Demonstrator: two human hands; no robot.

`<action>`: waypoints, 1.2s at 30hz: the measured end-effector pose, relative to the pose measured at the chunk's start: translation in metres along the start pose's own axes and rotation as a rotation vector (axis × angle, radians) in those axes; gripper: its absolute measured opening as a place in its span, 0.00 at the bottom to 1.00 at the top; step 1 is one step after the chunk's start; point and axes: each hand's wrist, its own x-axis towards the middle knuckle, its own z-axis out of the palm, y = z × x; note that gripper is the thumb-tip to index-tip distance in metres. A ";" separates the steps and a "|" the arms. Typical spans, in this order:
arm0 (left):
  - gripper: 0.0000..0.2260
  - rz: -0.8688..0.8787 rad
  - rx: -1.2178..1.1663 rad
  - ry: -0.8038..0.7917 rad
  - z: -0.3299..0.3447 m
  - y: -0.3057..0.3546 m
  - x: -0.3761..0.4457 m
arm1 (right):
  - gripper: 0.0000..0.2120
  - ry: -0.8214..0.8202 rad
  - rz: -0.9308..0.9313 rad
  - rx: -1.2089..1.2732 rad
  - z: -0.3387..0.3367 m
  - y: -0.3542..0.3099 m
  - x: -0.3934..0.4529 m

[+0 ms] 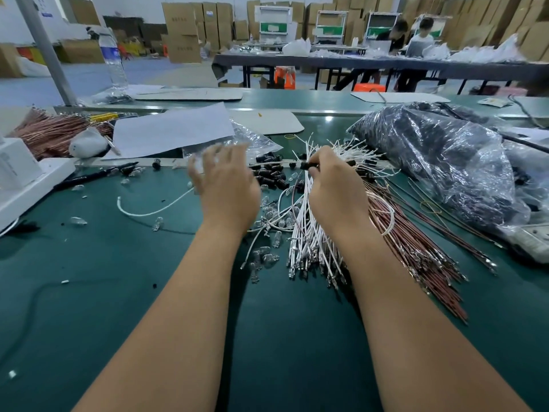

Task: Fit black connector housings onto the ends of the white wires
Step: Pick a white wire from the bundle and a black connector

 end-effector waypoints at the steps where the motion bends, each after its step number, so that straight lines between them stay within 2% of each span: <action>1: 0.19 0.109 -0.109 -0.023 0.001 0.008 -0.001 | 0.07 -0.011 -0.023 0.033 0.001 -0.002 -0.001; 3: 0.16 0.176 -0.381 -0.126 0.002 0.022 -0.005 | 0.05 -0.035 -0.065 0.106 0.003 -0.006 -0.002; 5: 0.13 0.088 -0.595 -0.196 0.003 0.028 -0.008 | 0.06 -0.048 -0.088 0.146 0.004 -0.006 -0.002; 13: 0.08 -0.204 -0.985 -0.278 -0.007 0.023 -0.003 | 0.08 -0.035 -0.080 0.251 0.009 0.001 -0.001; 22: 0.04 -0.293 -0.978 -0.226 -0.003 0.006 0.003 | 0.04 0.060 0.016 0.375 0.009 0.000 0.000; 28: 0.03 -0.325 -1.008 -0.233 -0.001 0.004 0.004 | 0.08 0.049 0.101 0.525 0.004 -0.001 0.001; 32: 0.05 -0.324 -0.988 -0.281 -0.001 0.004 0.004 | 0.08 0.091 0.086 0.502 0.003 -0.001 0.002; 36: 0.05 -0.312 -0.988 -0.307 -0.003 0.003 0.005 | 0.03 0.127 0.041 0.428 0.002 -0.001 0.001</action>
